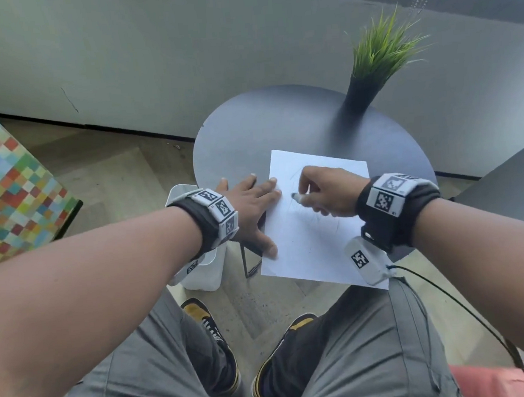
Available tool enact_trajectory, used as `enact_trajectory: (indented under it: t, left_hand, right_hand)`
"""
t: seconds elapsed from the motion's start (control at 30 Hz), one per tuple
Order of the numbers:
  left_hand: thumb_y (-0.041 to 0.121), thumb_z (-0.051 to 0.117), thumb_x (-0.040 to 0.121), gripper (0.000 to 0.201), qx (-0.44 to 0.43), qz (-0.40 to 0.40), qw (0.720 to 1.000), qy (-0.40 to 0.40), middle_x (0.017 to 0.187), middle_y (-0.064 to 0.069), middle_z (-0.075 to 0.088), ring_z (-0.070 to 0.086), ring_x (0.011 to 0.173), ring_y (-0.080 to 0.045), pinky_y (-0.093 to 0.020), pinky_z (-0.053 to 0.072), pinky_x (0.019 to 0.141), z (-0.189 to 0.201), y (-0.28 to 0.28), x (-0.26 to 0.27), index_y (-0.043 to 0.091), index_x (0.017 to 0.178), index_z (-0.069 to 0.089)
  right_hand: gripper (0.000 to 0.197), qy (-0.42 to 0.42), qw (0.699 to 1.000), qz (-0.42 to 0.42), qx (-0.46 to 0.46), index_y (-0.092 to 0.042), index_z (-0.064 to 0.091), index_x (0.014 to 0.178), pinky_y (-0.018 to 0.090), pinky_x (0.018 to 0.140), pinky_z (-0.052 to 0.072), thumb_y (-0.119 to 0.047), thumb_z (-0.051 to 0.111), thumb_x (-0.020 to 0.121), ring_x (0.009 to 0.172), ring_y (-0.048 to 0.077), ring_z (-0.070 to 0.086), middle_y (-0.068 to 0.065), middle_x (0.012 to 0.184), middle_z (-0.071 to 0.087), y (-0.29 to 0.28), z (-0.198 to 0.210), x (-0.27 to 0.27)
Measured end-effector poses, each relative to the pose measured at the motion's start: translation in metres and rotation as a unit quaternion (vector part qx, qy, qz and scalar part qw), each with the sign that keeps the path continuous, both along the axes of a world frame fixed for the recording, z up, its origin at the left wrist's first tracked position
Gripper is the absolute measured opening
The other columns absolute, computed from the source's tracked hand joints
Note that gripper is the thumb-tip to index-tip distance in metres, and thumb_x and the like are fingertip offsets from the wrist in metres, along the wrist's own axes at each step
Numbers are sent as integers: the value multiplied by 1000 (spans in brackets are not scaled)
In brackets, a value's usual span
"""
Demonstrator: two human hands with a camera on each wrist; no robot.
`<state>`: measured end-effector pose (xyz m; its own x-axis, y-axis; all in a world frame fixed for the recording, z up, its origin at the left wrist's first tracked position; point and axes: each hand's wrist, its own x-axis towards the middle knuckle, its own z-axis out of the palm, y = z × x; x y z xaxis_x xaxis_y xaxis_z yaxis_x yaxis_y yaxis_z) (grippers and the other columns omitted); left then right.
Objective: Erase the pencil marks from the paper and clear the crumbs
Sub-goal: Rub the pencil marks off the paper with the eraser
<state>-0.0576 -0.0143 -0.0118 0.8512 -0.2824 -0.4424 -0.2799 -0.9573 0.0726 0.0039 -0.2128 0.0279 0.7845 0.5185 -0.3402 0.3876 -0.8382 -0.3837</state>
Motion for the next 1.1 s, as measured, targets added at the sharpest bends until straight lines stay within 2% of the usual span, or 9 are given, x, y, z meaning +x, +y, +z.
enact_trajectory:
  t: [0.17,0.23,0.33,0.4,0.53,0.7,0.83,1.0,1.1]
  left_hand:
    - [93,58,54,136,16,0,1000,24,163,17,-14,-7,151,-24,-70,21,108,9,-3,2,31,157,-5]
    - [88,64,57,135,27,-1,999,29,164,13,-13,-5,151,-26,-66,21,109,16,-8,2,29,158,-5]
    - [75,70,68,128,49,-22,998,33,165,6,-13,-4,151,-27,-49,17,114,31,-17,-2,23,158,-5]
    - [74,70,68,129,59,-29,997,38,165,6,-14,-3,151,-29,-50,20,113,33,-19,0,23,158,-7]
    - [82,70,58,139,73,-32,996,50,165,8,-13,1,148,-39,-56,29,111,22,-15,7,25,158,-10]
    - [80,63,69,124,67,-37,996,50,165,5,-13,0,149,-35,-46,19,116,32,-17,8,26,158,-4]
    - [80,52,78,113,88,-43,995,22,165,5,-14,5,149,-27,-42,24,110,33,-23,3,23,158,-5]
    - [79,67,67,123,64,-44,996,38,165,5,-6,8,147,-35,-47,28,112,26,-15,8,25,158,4]
    - [81,71,56,130,56,-45,997,29,164,3,1,13,143,-36,-50,31,114,19,-13,13,25,156,9]
  right_hand:
    - [23,-77,994,-13,-78,-21,52,102,33,75,43,-43,51,94,88,25,57,3,101,63,12,-19,12]
    - [21,-85,994,10,-67,-20,50,102,34,74,44,-40,48,95,86,27,55,5,97,62,12,-21,4]
    - [18,-26,984,163,-70,-18,50,105,32,70,40,-33,47,97,80,25,52,2,87,58,13,-20,-19]
    - [17,-27,975,205,-78,-18,51,105,31,69,39,-33,47,97,79,25,52,0,85,57,12,-19,-19]
    - [22,-110,989,78,-54,-17,47,100,36,71,46,-39,45,97,83,32,58,8,88,63,4,-24,13]
    - [22,-32,971,226,-72,-15,50,110,35,72,44,-32,43,98,80,25,49,2,88,54,12,-21,-18]
    - [22,-114,987,80,-77,-18,46,102,39,74,49,-39,44,97,83,32,57,11,91,61,2,-22,15]
    - [22,-21,966,247,-75,-17,50,112,34,72,44,-32,43,98,79,25,50,1,89,56,9,-21,-20]
    - [19,-77,985,137,-66,-22,49,106,38,77,49,-38,45,96,85,30,56,7,95,63,6,-25,5]
